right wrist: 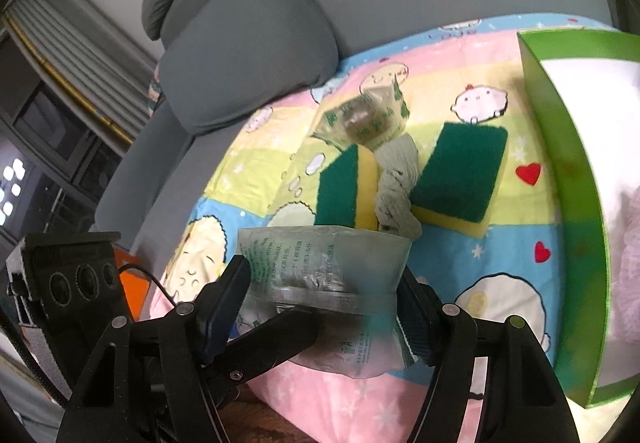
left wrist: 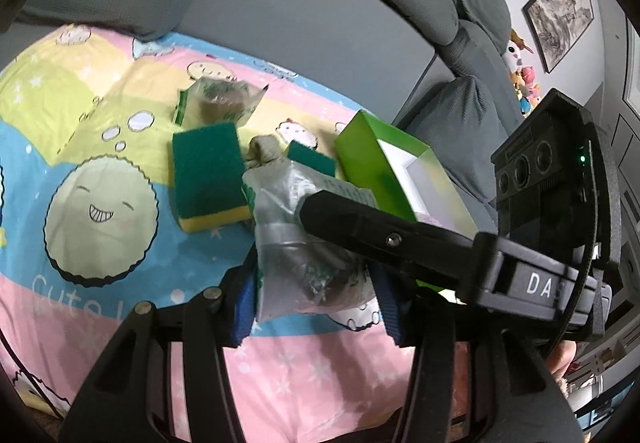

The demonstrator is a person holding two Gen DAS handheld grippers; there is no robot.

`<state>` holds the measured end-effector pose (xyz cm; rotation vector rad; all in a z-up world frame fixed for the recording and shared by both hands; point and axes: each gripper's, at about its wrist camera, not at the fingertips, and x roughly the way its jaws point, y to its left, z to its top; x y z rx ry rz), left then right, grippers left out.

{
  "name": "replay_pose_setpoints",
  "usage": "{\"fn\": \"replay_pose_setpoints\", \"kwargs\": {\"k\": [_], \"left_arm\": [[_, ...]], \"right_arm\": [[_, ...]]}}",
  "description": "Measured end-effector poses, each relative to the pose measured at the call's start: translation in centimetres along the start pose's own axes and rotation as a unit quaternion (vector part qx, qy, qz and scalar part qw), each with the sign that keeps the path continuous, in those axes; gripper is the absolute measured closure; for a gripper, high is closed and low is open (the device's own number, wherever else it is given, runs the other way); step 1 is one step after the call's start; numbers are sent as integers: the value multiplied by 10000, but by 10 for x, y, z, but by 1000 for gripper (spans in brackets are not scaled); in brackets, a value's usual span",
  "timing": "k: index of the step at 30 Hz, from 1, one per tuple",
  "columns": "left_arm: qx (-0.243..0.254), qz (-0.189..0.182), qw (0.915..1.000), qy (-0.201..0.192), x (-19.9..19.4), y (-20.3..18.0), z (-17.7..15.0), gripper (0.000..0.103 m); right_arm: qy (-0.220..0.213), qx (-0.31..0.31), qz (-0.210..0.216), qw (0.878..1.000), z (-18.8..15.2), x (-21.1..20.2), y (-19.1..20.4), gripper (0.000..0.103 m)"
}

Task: Organize objects
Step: 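Grasp the clear plastic bag with the right gripper and lift it, then carry the clear plastic bag over the white box with the right gripper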

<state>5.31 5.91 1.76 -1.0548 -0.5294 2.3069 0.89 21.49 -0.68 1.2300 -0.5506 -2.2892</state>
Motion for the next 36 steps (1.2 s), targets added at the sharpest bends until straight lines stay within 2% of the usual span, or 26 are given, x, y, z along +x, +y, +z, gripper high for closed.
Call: {"fn": "replay_pose_setpoints", "kwargs": {"k": [15,36], "left_arm": [[513,-12,9982,-326,-17,-44,10,54],[937,-28,9947,-417,-18,-78,13,53]], "right_arm": [[-620,-129,146,9979,2,-49,10,31],[-1056,-53,218,9942,1,-86,3,31]]}}
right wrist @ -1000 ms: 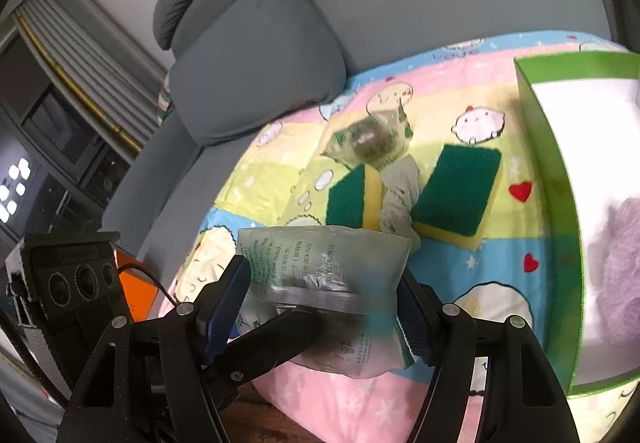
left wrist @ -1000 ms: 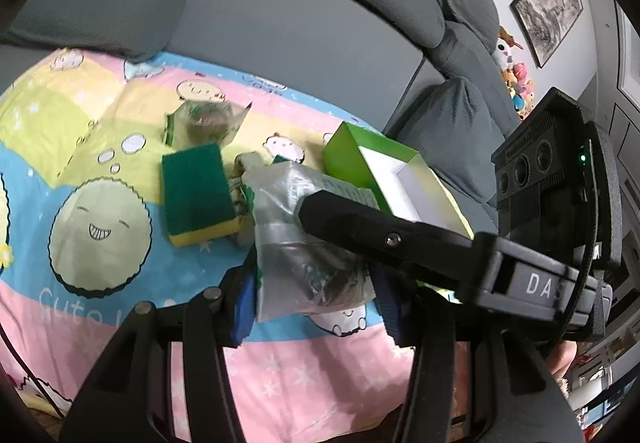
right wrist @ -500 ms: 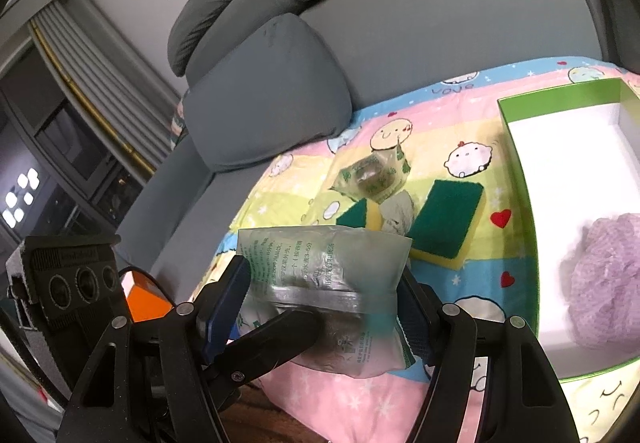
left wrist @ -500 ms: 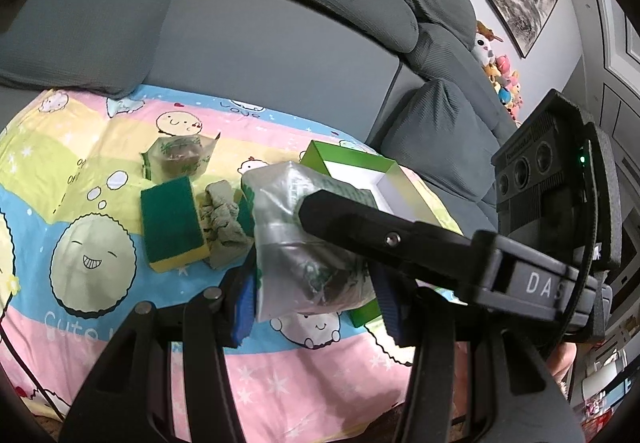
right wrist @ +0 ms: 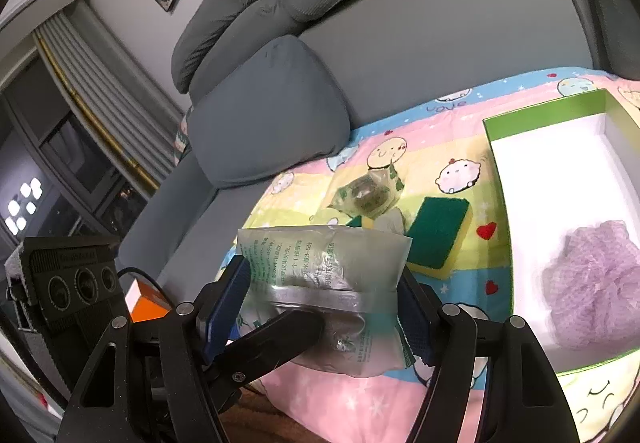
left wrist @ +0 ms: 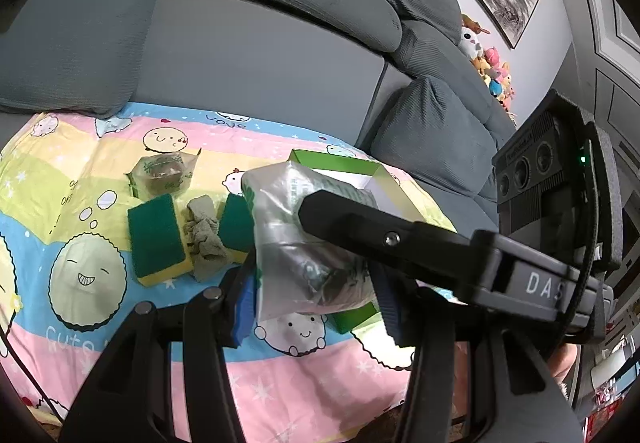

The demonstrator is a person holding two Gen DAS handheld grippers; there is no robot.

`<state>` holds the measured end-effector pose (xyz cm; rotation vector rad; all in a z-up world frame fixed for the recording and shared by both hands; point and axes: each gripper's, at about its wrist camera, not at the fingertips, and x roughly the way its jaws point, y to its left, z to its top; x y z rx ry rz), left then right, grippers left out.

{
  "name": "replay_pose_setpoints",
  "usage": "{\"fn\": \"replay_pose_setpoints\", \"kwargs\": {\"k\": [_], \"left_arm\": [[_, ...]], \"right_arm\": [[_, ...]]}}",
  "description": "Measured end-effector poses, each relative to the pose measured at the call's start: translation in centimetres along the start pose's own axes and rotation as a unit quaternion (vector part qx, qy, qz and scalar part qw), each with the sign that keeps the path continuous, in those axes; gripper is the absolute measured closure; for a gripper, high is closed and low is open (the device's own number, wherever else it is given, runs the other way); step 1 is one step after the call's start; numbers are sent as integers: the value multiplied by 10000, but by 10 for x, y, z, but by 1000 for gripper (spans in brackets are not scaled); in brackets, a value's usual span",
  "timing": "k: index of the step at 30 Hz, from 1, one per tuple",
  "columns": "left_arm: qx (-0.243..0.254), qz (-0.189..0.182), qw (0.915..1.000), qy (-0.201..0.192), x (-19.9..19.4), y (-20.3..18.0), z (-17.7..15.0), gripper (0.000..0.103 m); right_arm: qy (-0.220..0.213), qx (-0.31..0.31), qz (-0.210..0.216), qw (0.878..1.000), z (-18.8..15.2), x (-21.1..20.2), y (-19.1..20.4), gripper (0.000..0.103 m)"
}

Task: Organize objects
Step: 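Carry the clear plastic bag over the white box with the right gripper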

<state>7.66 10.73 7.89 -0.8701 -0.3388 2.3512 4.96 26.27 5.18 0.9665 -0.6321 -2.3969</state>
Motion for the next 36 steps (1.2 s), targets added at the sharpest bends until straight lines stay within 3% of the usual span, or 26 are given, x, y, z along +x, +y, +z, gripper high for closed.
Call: {"fn": "replay_pose_setpoints", "kwargs": {"k": [21,36], "left_arm": [[528,-228,9983,5,8,-37,13,54],[924,-499,9942,242,46,-76,19,54]], "right_arm": [[-522,153,-57,9985,8,-40,-14,31],[-878,549,-196,9944,12,-76,-52,31]]}}
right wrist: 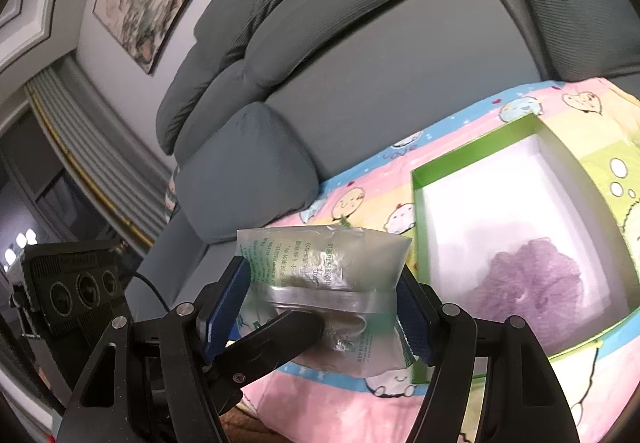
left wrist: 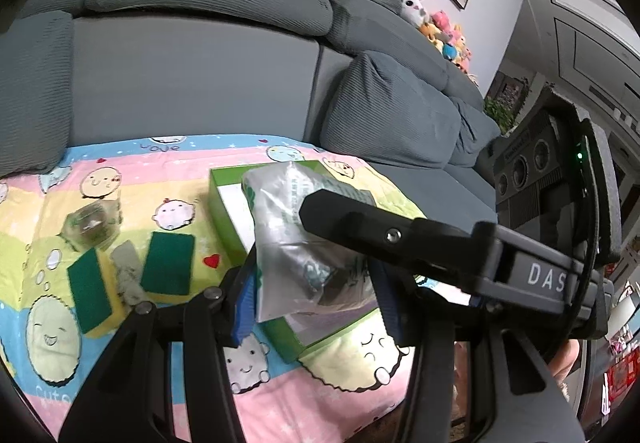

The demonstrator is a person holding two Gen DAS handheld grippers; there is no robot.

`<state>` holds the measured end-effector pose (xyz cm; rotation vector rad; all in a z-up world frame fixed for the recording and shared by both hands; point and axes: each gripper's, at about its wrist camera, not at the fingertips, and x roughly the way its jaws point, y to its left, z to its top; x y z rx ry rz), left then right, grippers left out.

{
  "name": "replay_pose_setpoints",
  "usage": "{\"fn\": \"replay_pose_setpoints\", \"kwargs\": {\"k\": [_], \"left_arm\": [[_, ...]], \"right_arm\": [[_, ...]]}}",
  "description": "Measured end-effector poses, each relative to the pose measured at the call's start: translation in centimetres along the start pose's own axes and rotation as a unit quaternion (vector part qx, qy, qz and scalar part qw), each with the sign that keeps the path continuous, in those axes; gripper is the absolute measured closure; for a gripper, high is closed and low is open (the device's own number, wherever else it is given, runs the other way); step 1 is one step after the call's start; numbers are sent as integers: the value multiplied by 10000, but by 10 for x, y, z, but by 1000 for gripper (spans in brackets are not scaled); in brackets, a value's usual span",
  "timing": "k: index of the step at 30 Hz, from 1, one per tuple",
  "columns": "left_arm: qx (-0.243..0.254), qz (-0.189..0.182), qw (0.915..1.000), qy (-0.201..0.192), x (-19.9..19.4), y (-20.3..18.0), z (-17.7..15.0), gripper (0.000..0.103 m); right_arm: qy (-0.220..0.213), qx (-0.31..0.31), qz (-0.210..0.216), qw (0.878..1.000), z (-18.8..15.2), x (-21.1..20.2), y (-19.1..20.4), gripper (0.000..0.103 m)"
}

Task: Organize objects
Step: 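Carry the clear plastic bag over the white box with the right gripper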

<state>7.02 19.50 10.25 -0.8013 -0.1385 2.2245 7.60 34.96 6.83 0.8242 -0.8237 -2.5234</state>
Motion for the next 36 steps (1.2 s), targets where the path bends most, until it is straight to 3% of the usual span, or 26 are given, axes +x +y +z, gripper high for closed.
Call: {"fn": "replay_pose_setpoints", "kwargs": {"k": [19,36], "left_arm": [[-148,-545,9967,590,78,-19,-7,55],[-502,-728,9894,1151,130,-19,-23,55]], "right_arm": [[94,525,-641,9965,10,-14,-71,31],[369,1152,-1163,9858,6,-5,-124,31]]}}
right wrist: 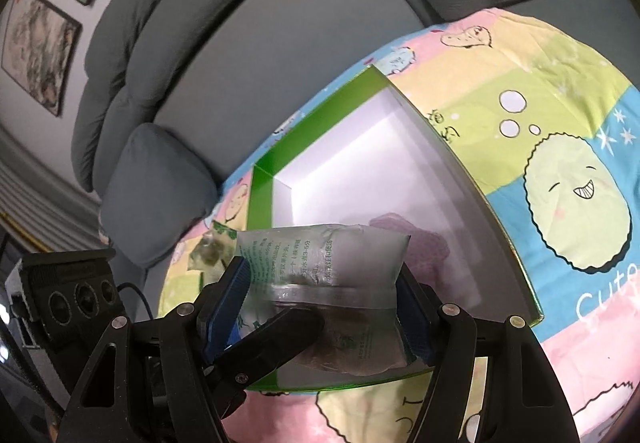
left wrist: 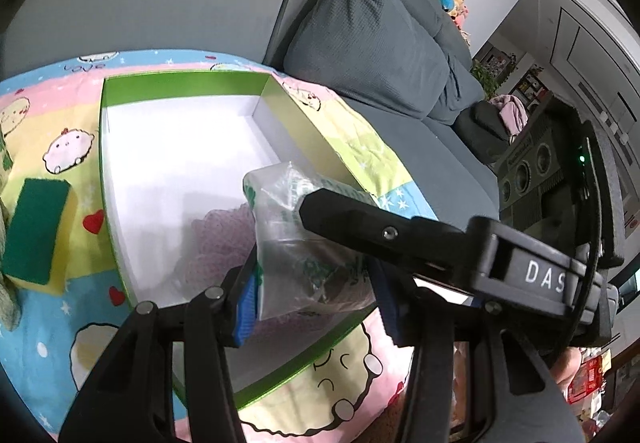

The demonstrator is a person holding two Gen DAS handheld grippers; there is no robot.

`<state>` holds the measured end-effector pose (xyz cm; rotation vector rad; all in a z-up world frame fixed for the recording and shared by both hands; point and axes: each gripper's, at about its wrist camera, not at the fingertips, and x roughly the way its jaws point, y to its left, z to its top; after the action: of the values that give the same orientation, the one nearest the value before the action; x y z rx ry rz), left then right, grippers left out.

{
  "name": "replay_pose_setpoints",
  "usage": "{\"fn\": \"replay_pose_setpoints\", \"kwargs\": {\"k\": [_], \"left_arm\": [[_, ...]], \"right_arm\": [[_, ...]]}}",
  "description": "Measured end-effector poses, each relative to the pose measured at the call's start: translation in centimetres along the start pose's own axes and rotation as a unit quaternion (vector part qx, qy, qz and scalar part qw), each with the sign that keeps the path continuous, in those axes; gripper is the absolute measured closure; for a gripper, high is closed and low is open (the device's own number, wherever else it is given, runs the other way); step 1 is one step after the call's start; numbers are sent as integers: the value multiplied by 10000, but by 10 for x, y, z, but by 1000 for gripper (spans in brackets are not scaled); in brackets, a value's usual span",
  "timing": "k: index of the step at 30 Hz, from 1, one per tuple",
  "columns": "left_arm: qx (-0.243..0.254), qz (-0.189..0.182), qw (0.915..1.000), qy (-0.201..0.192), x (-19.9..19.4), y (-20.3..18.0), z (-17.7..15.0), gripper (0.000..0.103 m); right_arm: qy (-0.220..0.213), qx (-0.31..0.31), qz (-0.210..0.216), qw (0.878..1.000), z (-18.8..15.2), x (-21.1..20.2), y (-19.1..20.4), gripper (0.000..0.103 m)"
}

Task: Organize objects
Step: 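Carry the clear plastic bag over the white box with the right gripper, then open the right gripper to drop the plastic bag into the box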

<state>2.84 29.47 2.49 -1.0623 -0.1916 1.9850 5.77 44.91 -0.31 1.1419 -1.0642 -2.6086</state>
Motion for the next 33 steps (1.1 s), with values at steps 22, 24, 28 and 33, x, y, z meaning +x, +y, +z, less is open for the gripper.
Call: {"fn": "replay_pose_setpoints", "kwargs": {"k": [22,24,28,33], "left_arm": [[65,329,9994,83,4,0,-8,54],[184,553,9983,40,2,-1,-9,55],[171,512,9985,-7,-2,3,-9,55],[245,680,9973,-101,-11,5,-10,53]], "right_arm": [[-34,-125,-782,9969,-1,5,-2,31],[-77,-137,-1057,9943,0,4,-4,33],[-110,-120,-1210,9925,1,3,-8,35],[-121,-107,-1262,9919,1,5,-6,35]]}}
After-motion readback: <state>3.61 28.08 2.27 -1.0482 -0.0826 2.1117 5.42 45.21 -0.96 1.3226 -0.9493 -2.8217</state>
